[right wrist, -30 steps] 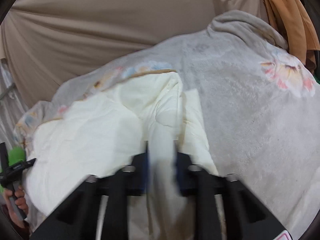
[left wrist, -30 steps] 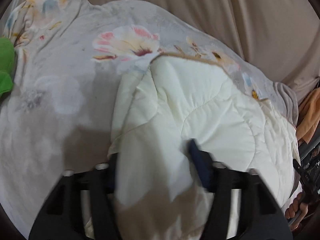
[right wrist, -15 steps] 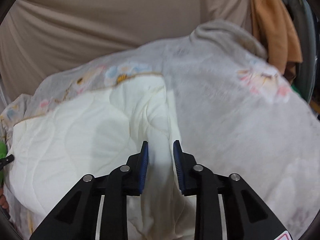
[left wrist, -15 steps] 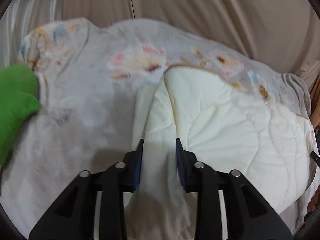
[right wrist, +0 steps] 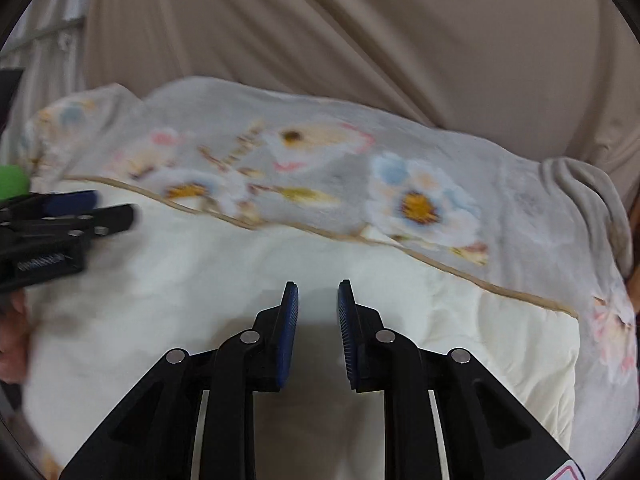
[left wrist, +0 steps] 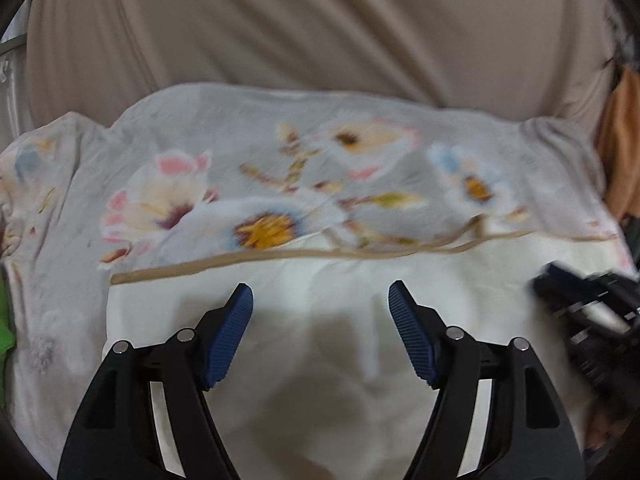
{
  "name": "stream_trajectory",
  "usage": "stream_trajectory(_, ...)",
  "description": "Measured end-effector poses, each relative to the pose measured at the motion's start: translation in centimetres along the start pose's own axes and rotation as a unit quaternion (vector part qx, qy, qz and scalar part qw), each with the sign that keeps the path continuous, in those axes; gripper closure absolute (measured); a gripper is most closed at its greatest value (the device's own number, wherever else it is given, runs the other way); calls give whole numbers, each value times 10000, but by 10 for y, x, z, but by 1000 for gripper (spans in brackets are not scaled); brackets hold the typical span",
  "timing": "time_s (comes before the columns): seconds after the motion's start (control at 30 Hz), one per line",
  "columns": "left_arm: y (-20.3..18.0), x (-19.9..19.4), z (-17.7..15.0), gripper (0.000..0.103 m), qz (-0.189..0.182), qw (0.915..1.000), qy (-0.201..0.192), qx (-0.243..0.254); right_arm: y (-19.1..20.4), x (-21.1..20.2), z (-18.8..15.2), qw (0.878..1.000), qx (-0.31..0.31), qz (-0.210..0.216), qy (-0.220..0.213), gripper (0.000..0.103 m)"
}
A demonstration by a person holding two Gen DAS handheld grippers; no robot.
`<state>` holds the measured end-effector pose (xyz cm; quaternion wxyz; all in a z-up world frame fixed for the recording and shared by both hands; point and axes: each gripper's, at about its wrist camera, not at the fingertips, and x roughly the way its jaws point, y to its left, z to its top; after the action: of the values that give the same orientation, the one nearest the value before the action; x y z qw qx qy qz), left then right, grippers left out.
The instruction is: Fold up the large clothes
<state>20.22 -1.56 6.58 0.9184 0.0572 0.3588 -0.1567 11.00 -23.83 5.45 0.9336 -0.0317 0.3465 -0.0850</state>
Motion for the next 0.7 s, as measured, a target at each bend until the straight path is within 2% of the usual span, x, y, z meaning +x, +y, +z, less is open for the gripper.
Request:
stream_trajectory(0.1,31,20,-11,33,61,9998,156,-142,-55,16,-15,9979,557,-200,247,86)
stream_trajectory(0.17,46,25,-14,33,-69,9996,170,-219,-90,23,-28,9956,792,-358,342,87)
stream_trajectory(0.23,55,31,-17,33,-140,9992,171,-334,-117,27,-38,9924,1111,-313,424,87)
stream_trajectory(0.3,58,37,-19,31,-178,9986,205,-458,-138,30,-45,9861,1592,6,482,88)
stream_trajectory(0.37,57,42,-20,31,-158,9987,223,-437,-141,36,-46,9839,1691,98,571,88)
stream_trajectory(0.5,58,48,-21,30,-184,9982,330,-462,-131,41,-45,9865,1506,-97,633,88)
stream_trajectory(0.7,55,51,-21,30,-58,9986,364,-375,-129,40,-45,9863,1544,-140,571,88)
